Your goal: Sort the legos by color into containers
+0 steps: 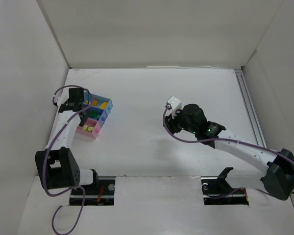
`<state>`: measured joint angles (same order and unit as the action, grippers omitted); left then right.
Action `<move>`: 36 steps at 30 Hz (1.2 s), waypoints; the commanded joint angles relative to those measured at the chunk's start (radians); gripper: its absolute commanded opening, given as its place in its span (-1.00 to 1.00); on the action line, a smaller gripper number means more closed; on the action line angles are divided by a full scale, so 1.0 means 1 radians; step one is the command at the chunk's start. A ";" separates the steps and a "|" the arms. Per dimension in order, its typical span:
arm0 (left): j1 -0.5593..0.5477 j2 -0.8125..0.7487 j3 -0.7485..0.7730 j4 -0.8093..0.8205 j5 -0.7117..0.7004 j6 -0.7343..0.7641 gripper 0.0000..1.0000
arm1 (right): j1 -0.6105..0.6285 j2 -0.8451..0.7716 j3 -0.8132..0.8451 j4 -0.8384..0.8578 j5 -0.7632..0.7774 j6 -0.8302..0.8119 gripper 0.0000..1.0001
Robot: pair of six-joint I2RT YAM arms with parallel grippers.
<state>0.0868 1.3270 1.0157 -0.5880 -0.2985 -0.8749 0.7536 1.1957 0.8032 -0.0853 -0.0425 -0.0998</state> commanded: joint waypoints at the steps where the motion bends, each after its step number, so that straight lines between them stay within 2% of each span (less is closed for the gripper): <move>1: 0.004 -0.005 -0.022 -0.032 -0.028 -0.016 -0.78 | -0.008 -0.001 0.044 0.030 -0.014 0.005 -0.52; 10: 0.004 -0.023 -0.031 -0.041 -0.028 -0.029 -0.24 | -0.008 -0.001 0.044 0.030 -0.023 0.005 -0.52; 11: 0.004 -0.023 -0.031 -0.041 -0.028 -0.029 -0.13 | -0.008 -0.001 0.044 0.030 -0.023 0.005 -0.52; 13: 0.004 -0.032 -0.031 -0.041 -0.028 -0.029 -0.10 | -0.008 -0.010 0.044 0.030 -0.023 0.005 -0.52; 15: 0.004 -0.041 -0.031 -0.041 -0.028 -0.029 0.04 | -0.008 -0.010 0.044 0.030 -0.023 0.005 -0.52; 19: 0.004 -0.063 -0.031 -0.041 -0.028 -0.029 0.19 | -0.008 -0.019 0.034 0.030 -0.033 0.005 -0.52; 21: 0.004 -0.072 -0.031 -0.041 -0.028 -0.029 0.39 | -0.008 -0.019 0.034 0.030 -0.033 0.005 -0.52; 26: 0.004 -0.092 -0.031 -0.041 -0.028 -0.029 0.49 | -0.008 -0.037 0.025 0.030 -0.033 0.014 -0.52; 31: 0.004 -0.101 -0.031 -0.041 -0.019 -0.019 0.72 | -0.008 -0.038 0.025 0.030 -0.033 0.014 -0.52; 32: 0.004 -0.101 -0.031 -0.041 -0.019 -0.007 0.87 | -0.008 -0.047 0.025 0.030 -0.033 0.014 -0.52; 34: 0.004 -0.121 -0.031 -0.029 0.007 0.013 0.99 | -0.008 -0.047 0.025 0.030 -0.033 0.014 -0.52; 36: 0.004 -0.133 -0.031 -0.006 0.028 0.043 0.99 | -0.008 -0.047 0.016 0.030 -0.033 0.014 -0.52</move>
<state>0.0868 1.2407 0.9894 -0.6113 -0.2897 -0.8772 0.7521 1.1767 0.8032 -0.0856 -0.0616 -0.0967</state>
